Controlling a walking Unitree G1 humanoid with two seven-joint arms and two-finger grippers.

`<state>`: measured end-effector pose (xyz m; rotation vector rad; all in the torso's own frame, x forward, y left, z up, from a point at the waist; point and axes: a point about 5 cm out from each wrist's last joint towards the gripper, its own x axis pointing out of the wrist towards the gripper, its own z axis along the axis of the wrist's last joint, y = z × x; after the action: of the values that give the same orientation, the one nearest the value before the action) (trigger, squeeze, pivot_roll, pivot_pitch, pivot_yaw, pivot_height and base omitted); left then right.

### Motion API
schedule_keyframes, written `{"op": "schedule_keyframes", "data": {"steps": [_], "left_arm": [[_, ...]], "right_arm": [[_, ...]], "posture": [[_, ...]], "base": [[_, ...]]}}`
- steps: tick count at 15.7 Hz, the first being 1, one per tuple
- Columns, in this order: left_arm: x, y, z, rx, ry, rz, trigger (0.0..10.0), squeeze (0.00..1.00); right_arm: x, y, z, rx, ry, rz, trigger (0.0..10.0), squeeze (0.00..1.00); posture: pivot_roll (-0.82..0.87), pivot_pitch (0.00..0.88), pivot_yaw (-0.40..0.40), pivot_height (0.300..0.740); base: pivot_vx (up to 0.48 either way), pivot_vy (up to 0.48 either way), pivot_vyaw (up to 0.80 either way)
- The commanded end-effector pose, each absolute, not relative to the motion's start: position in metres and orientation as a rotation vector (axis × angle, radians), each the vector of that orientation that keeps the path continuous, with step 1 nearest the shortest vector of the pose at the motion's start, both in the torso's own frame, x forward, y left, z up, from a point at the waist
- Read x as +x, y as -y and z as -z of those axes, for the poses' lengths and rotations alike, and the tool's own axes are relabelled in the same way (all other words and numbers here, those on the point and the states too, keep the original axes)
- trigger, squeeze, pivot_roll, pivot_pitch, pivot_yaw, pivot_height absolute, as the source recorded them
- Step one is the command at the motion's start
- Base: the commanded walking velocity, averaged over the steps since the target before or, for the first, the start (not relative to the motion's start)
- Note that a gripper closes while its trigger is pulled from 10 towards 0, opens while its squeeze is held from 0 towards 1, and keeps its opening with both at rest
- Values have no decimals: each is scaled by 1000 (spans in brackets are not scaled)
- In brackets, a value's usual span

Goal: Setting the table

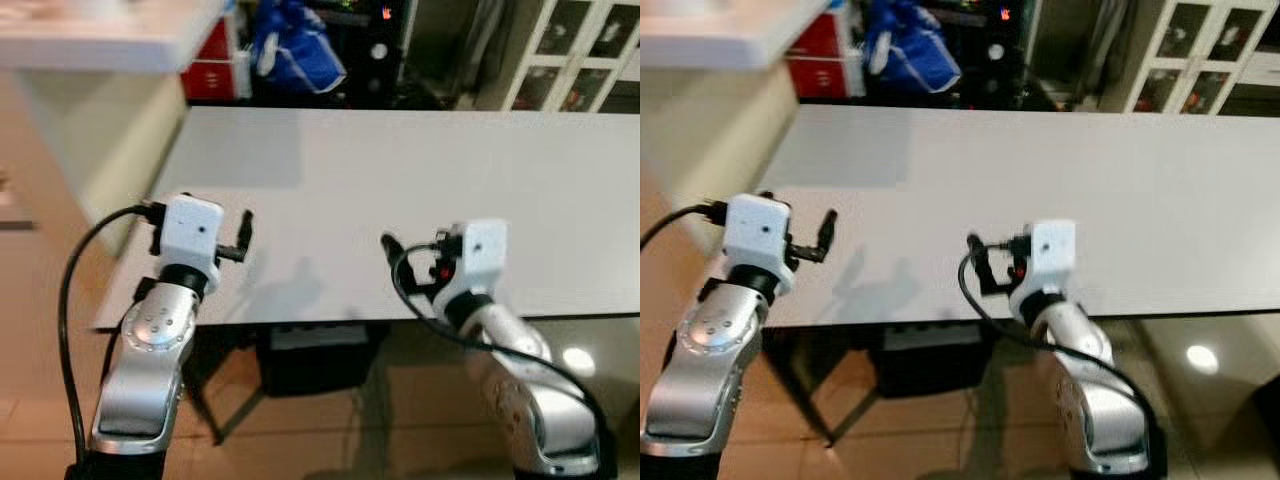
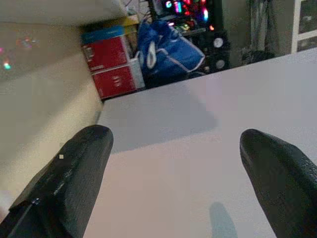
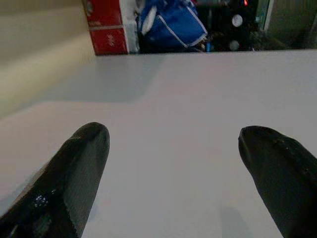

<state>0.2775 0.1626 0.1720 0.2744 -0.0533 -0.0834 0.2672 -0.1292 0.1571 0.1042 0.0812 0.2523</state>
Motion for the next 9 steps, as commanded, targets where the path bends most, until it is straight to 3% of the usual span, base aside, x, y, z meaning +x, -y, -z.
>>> {"op": "schedule_keyframes", "data": {"steps": [1, 9], "left_arm": [[281, -155, -174, 275, 61, 108, 10000, 0], [287, -155, -181, 283, 92, 88, 10000, 0]], "right_arm": [[267, 138, -156, 95, -95, -213, 10000, 0], [279, 133, -157, 103, -107, -234, 10000, 0]], "posture": [[9, 0, -6, 740], [27, 0, -29, 740]], "base": [[0, 435, 0], [0, 437, 0]]}}
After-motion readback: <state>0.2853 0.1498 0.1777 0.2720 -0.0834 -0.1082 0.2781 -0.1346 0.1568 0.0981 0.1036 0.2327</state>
